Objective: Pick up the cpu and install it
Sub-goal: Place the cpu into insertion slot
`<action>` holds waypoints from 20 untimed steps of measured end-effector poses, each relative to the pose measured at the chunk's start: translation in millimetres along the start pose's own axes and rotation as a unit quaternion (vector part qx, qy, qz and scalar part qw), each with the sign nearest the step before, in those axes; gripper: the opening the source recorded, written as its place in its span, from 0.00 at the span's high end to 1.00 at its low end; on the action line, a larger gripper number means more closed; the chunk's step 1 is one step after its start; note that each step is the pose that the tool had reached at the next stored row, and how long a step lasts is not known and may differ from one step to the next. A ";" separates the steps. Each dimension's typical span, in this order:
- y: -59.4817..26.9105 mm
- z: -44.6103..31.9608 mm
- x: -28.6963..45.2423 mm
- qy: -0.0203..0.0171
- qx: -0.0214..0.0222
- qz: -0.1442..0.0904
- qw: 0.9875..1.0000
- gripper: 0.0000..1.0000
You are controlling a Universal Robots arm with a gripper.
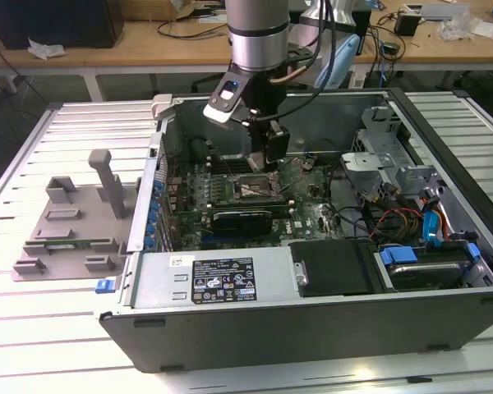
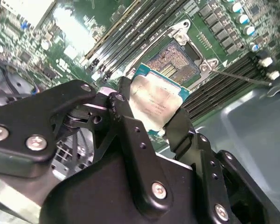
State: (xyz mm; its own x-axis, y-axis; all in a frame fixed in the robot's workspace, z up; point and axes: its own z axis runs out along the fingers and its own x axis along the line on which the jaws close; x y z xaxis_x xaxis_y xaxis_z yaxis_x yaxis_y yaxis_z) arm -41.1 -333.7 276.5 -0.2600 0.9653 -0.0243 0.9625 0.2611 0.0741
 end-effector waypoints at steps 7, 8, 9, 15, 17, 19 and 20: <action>-0.1 1.0 0.0 -0.006 0.002 0.076 0.997 0.45; -0.1 1.1 0.0 -0.006 0.002 0.084 0.996 0.45; -0.1 1.0 0.0 -0.007 0.002 0.092 0.996 0.45; -0.3 5.2 1.3 -0.009 0.003 0.124 0.992 0.45; -0.3 8.3 3.0 -0.008 0.003 0.124 0.992 0.45; -0.5 12.1 6.0 -0.008 0.003 0.124 0.992 0.45; -1.0 14.5 8.1 -0.008 0.003 0.124 0.992 0.45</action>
State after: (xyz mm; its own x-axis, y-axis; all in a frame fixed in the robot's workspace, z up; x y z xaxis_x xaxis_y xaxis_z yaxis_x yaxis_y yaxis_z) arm -43.0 -326.2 261.7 -0.0137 0.9997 -0.0219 0.9971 0.0153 0.0742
